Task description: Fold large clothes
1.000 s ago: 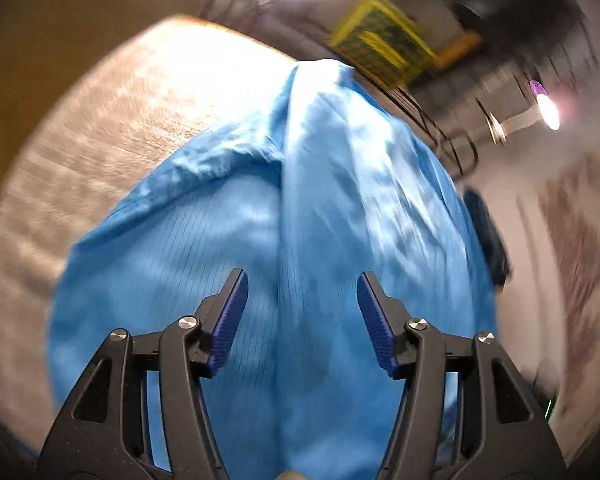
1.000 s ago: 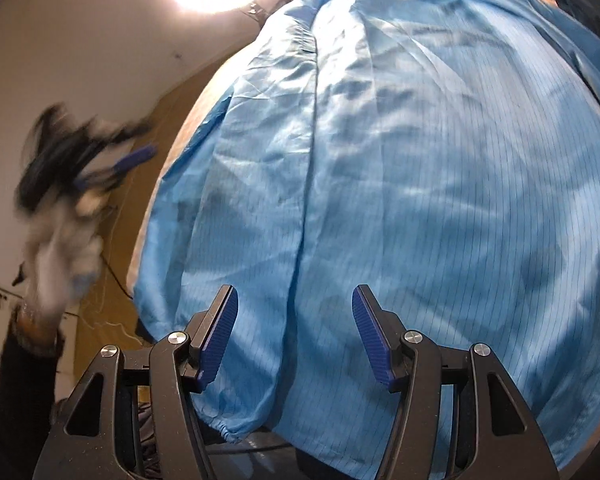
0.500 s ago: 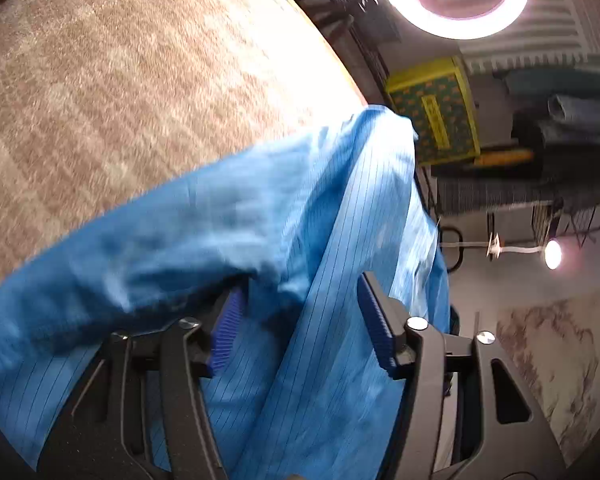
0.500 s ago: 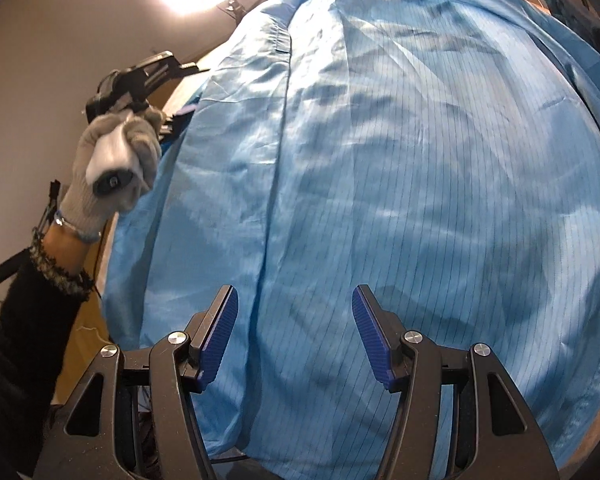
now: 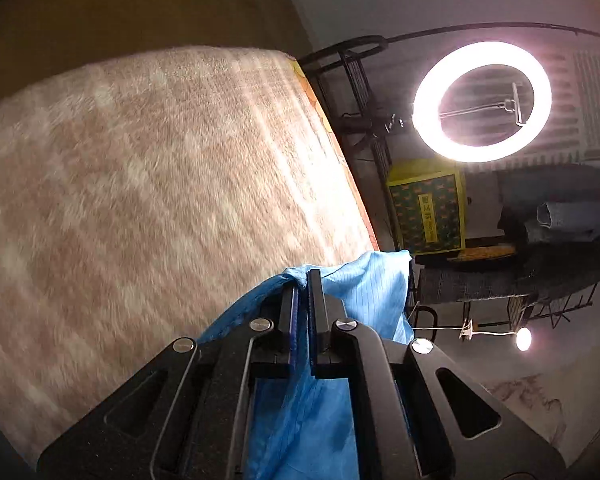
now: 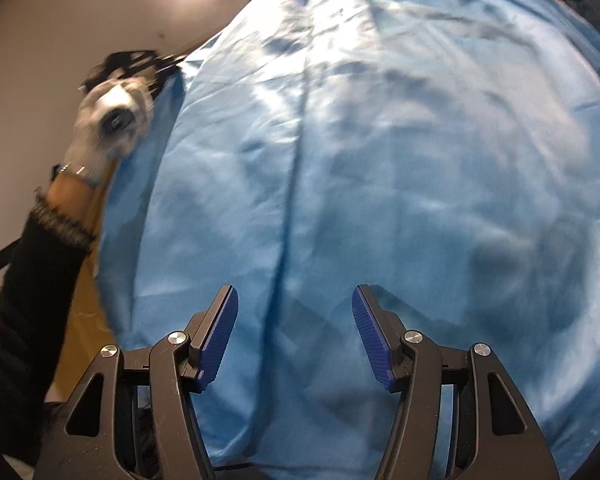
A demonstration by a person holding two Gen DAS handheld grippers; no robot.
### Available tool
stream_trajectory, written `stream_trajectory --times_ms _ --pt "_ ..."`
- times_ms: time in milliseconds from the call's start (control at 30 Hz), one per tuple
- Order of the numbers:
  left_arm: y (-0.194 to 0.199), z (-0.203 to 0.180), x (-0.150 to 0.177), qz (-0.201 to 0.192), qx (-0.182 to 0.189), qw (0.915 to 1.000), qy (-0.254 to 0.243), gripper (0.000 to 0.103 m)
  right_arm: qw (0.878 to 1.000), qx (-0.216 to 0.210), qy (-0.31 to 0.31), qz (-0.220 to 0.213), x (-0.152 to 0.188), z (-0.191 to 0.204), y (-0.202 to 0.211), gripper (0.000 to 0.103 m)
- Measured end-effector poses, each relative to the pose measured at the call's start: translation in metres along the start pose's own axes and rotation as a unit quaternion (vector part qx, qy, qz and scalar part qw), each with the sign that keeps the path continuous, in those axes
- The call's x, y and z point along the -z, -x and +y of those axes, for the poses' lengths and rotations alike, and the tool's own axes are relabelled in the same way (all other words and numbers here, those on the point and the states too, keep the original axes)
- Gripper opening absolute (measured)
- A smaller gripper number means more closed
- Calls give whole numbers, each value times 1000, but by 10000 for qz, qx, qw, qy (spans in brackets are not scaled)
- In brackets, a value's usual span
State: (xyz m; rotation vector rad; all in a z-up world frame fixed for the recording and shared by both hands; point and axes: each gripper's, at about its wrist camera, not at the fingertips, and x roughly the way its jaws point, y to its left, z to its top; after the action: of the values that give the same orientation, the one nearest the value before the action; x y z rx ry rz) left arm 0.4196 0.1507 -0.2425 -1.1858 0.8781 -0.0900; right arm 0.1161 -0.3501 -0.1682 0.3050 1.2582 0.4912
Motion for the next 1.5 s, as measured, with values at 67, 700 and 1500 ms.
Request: stream_trajectory --times_ms 67,700,1500 --pt "-9 2 -6 45 -147 9998 -108 2 9999 -11 157 69 1 9 -5 59" --pt "-11 -24 55 488 -446 9897 -1270 0 9972 -240 660 267 7 36 -17 10" --pt "199 -22 52 220 -1025 9785 -1775 32 9951 -671 707 171 14 62 -26 45"
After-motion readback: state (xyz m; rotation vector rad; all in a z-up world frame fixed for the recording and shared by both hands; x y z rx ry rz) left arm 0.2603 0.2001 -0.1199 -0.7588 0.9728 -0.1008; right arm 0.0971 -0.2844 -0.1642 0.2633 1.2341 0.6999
